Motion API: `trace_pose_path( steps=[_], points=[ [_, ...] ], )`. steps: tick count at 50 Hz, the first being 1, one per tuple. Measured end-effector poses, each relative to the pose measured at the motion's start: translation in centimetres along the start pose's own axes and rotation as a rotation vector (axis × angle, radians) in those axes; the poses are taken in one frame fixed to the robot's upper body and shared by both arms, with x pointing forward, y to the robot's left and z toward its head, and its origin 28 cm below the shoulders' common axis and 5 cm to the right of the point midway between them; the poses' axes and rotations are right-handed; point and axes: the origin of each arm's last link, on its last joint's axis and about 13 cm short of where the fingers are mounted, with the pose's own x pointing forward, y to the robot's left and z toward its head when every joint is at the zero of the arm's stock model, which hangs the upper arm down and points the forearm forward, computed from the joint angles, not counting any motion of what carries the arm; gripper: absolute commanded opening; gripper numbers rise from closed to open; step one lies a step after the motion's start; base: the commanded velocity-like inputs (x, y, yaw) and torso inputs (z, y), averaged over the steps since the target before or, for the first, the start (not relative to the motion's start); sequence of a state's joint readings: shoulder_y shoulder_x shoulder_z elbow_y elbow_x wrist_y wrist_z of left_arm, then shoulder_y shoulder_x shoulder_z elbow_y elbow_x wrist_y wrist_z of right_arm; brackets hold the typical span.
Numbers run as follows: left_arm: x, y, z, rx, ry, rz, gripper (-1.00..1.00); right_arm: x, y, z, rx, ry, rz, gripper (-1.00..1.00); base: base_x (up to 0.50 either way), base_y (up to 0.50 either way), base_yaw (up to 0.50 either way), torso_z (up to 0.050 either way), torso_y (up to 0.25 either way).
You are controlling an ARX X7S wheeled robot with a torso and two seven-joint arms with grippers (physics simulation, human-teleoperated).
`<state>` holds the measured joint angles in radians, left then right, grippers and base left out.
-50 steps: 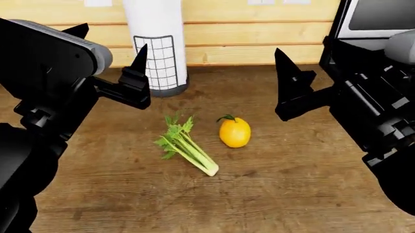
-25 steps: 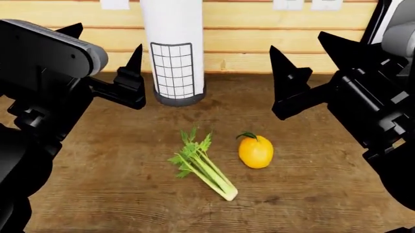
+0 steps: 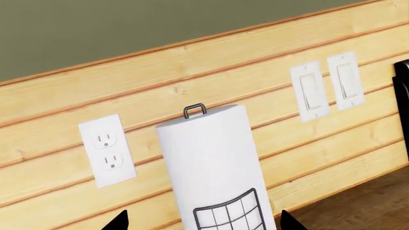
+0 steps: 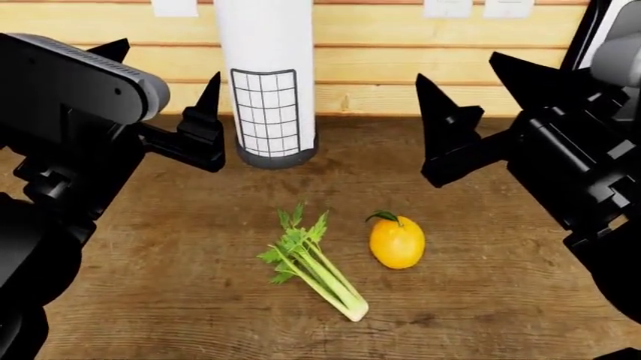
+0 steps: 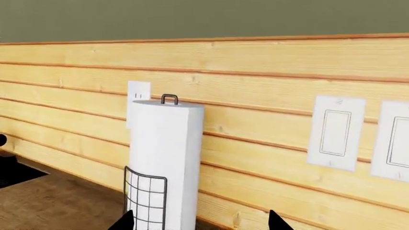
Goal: Pick the orange, celery from the counter and place them in the cabinet. Then close the cabinet.
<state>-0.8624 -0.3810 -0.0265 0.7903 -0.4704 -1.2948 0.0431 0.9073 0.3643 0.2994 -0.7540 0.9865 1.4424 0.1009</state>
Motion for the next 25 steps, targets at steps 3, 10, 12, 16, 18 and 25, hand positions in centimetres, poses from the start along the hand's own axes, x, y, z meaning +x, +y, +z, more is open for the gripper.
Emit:
trace_pose_path(
  steps=[3,10,12,16,18,25],
  points=[
    [0.0,0.0,0.0,0.002,0.0,0.0,1.0,-0.1,0.0,0.0,0.002,0.003,-0.001,1.0,0.0,0.0,0.0,0.0,0.0],
    [0.0,0.0,0.0,0.005,0.002,-0.001,1.0,-0.4,0.0,0.1,0.009,0.044,0.025,1.0,0.0,0.0,0.0,0.0,0.0],
    [0.0,0.0,0.0,0.005,0.003,-0.001,1.0,-0.7,0.0,0.1,0.009,0.063,0.046,1.0,0.0,0.0,0.0,0.0,0.0],
    [-0.1,0.0,-0.1,0.006,0.004,0.0,1.0,-1.2,0.3,0.2,0.004,0.099,0.097,1.0,0.0,0.0,0.0,0.0,0.0],
    [-0.1,0.0,-0.1,0.006,0.005,0.0,1.0,-1.5,0.5,0.2,0.001,0.116,0.122,1.0,0.0,0.0,0.0,0.0,0.0],
    [-0.1,0.0,-0.1,0.009,0.006,0.003,1.0,-2.3,1.3,-0.2,-0.019,0.183,0.218,1.0,0.0,0.0,0.0,0.0,0.0]
  ],
)
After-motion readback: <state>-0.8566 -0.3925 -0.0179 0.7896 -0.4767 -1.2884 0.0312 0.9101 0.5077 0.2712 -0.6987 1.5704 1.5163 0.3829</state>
